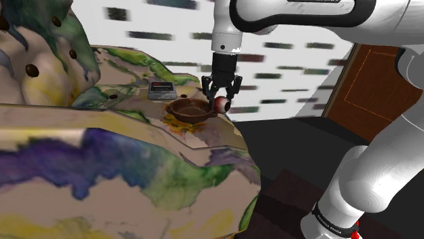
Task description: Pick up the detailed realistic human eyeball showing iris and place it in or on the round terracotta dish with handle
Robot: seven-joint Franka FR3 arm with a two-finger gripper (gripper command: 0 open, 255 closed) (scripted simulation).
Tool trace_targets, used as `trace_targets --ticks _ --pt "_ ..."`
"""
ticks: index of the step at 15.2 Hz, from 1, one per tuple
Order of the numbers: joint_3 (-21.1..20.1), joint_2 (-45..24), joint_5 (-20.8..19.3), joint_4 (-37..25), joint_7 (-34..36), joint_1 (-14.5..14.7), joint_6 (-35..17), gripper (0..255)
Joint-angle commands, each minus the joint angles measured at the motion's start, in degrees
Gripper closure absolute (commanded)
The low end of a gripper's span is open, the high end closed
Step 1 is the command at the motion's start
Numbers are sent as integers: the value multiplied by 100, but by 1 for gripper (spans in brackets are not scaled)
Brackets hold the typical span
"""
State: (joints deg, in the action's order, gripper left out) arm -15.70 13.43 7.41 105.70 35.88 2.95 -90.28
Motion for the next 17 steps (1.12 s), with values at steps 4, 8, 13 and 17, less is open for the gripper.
trace_targets --ticks 4,8,13,17 --pt "2 -106 -27 -511 48 -8 407 255" --pt "-12 -613 -159 -1173 66 -41 578 255" --pt "-42 -1876 -504 -2648 95 -40 838 255" --pt "-42 -3104 -839 -4317 123 95 1319 255"
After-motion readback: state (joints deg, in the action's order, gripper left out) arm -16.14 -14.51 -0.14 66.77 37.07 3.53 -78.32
